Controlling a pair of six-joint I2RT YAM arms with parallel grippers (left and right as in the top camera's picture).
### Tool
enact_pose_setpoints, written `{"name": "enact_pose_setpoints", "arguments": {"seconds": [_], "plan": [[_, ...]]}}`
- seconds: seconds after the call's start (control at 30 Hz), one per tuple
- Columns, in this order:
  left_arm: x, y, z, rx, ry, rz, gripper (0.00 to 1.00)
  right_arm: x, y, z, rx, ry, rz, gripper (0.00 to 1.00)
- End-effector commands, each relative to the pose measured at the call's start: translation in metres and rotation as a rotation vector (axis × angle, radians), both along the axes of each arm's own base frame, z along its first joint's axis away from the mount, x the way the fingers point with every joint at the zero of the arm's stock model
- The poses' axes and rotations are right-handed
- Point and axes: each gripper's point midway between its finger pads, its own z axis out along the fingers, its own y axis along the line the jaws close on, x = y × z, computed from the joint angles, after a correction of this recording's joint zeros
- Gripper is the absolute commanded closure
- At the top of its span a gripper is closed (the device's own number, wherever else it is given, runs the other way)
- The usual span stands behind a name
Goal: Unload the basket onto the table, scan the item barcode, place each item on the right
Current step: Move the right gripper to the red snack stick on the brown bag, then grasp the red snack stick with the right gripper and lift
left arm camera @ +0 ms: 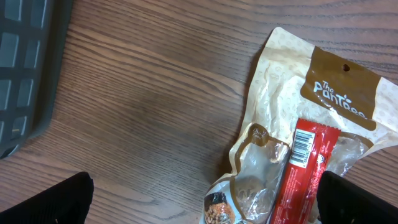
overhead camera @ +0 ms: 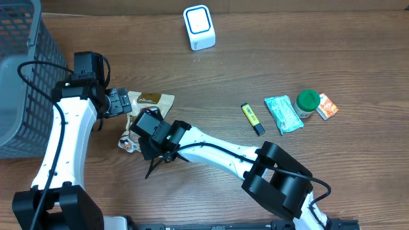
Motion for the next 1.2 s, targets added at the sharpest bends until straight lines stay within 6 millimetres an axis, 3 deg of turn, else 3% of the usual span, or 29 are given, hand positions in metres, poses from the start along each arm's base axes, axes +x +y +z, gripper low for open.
{"name": "enact_pose_setpoints", "arguments": {"seconds": [0.0,0.23,0.37,0.5,0.67,0.8,0.93,1.03,1.13,1.17], "plan": [[0.001,0.003,0.000,0.009,-0.001,0.010,0.00,-0.002,-0.004,-0.022,-0.045,0.013,-0.006,0.66],[0.001,0.003,0.000,0.008,-0.001,0.010,0.00,-0.002,-0.003,-0.027,-0.047,0.013,-0.005,0.67],[0.001,0.003,0.000,0.008,0.000,0.010,0.00,-0.002,-0.002,-0.027,-0.045,0.012,-0.004,0.74],[0.001,0.003,0.000,0.008,-0.001,0.010,0.01,-0.003,-0.001,-0.027,-0.043,0.016,-0.001,0.96],[0.001,0.003,0.000,0.008,0.000,0.010,0.00,0.002,-0.006,-0.022,-0.041,0.022,-0.012,0.96],[0.001,0.003,0.000,0.008,0.000,0.010,0.00,0.009,-0.014,0.005,0.003,0.044,0.002,0.96],[0.001,0.003,0.000,0.009,0.000,0.010,0.00,0.005,-0.021,0.046,0.089,0.050,0.174,0.96],[0.001,0.003,0.000,0.009,-0.001,0.010,0.00,-0.002,-0.042,0.075,0.112,0.026,0.356,0.96],[0.001,0.003,0.000,0.008,0.000,0.010,0.00,-0.006,-0.062,0.086,0.088,0.004,0.464,0.96],[0.001,0.003,0.000,0.008,0.000,0.010,0.00,-0.011,-0.078,0.089,0.058,-0.014,0.564,0.96]]}}
